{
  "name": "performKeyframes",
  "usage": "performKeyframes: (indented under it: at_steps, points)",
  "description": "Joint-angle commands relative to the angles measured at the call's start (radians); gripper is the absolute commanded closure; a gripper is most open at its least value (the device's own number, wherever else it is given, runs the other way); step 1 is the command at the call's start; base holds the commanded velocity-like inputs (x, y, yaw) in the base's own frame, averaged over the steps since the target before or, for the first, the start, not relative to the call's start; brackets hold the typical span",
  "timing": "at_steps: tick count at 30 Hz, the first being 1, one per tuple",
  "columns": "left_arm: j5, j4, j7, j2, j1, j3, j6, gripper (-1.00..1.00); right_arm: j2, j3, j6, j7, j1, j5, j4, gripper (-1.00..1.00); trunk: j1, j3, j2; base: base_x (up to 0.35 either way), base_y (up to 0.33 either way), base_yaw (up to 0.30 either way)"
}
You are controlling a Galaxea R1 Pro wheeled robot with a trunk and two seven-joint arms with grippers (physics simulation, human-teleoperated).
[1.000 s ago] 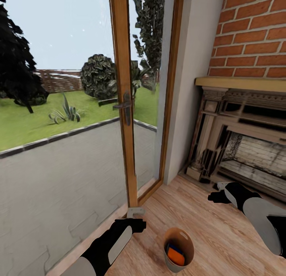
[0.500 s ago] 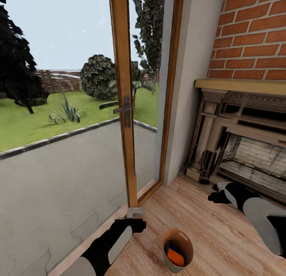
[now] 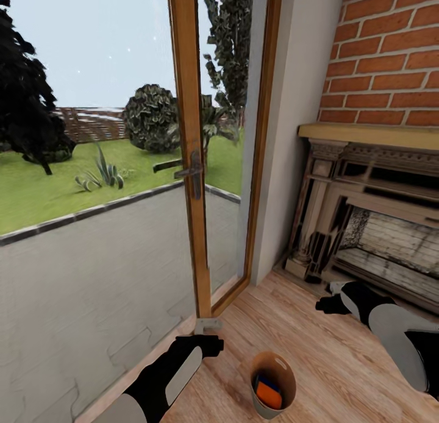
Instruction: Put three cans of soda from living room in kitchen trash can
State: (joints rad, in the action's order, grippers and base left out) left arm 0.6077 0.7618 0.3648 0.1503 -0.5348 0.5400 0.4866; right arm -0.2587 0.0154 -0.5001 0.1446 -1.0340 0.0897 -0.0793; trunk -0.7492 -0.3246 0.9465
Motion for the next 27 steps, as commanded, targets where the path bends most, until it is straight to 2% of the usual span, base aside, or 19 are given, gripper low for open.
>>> performKeyframes:
  at_steps: [1,5,8,11,15,20,27]
  points:
    - [0.0,-0.001,0.0,0.0,0.001,0.0,-0.002,-1.0,0.001,0.0,0.0,-0.003,0.004,0.0,0.001,-1.0,0.004,0.003,-0.007,0.0,0.0,0.0]
    - [0.002,-0.053,0.005,-0.002,0.002,-0.001,-0.012,-1.0,0.009,0.0,0.012,-0.035,0.048,0.0,-0.001,-1.0,0.019,0.016,-0.035,0.0,0.0,0.0]
    - [0.003,-0.184,0.002,-0.002,0.002,-0.001,-0.081,-1.0,0.011,-0.002,0.079,-0.07,0.108,-0.002,0.001,-1.0,0.031,0.025,-0.056,0.0,0.0,0.0]
    - [0.002,-0.302,-0.001,-0.002,0.002,-0.003,-0.147,-1.0,0.01,-0.003,0.106,-0.106,0.152,-0.005,0.002,-1.0,0.042,0.035,-0.077,0.0,0.0,0.0]
    - [0.002,-0.357,-0.009,-0.003,0.005,-0.007,-0.187,-1.0,0.008,-0.004,0.116,-0.127,0.196,-0.009,0.004,-1.0,0.058,0.047,-0.105,0.0,0.0,0.0]
    - [0.008,-0.401,-0.064,-0.007,0.014,-0.012,-0.211,-1.0,0.004,-0.007,0.119,-0.133,0.235,-0.011,0.005,-1.0,0.077,0.063,-0.14,0.0,0.0,0.0]
    - [0.009,-0.519,-0.093,-0.023,0.019,-0.011,-0.308,-1.0,-0.001,-0.009,0.122,-0.135,0.287,-0.011,0.005,-1.0,0.104,0.085,-0.189,0.0,0.0,0.0]
